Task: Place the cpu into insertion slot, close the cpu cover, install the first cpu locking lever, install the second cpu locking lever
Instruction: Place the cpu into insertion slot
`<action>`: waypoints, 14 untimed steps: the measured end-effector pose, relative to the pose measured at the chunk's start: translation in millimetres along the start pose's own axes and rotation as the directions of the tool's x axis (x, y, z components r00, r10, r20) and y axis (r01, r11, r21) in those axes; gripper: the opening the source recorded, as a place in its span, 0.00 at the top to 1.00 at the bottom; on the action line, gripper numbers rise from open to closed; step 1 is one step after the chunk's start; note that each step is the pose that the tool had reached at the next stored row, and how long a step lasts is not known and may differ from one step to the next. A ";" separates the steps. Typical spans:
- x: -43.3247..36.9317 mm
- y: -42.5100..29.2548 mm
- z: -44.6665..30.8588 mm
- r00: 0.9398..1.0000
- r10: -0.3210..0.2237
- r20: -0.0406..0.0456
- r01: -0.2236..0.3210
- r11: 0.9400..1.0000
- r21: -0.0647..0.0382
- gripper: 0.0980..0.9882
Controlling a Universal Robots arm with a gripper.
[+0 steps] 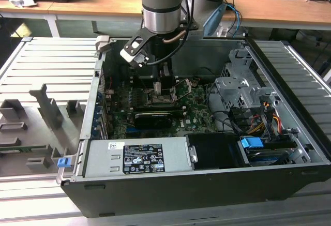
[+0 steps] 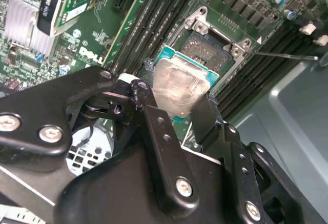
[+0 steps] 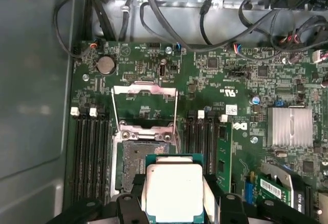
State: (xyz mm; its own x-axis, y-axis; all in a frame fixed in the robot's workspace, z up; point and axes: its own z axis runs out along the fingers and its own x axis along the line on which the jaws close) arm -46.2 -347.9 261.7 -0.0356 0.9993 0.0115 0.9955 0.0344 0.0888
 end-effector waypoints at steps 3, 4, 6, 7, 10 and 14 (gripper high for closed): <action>1.5 -0.6 6.4 1.000 0.000 0.000 0.000 1.000 0.000 0.52; 4.2 -0.6 9.0 1.000 0.000 0.000 0.000 1.000 0.000 0.52; 13.1 -0.8 15.8 1.000 0.000 0.000 0.000 1.000 0.000 0.52; 15.2 -1.1 19.3 1.000 0.001 0.000 -0.001 1.000 0.000 0.52; 17.2 -1.7 26.9 1.000 0.005 0.000 -0.005 1.000 0.000 0.52; 18.5 -2.1 32.7 1.000 0.031 0.003 -0.031 1.000 0.000 0.52</action>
State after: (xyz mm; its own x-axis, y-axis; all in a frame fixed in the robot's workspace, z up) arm -46.1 -329.0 229.2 -0.0042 0.9999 0.0115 0.9960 0.0032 0.0888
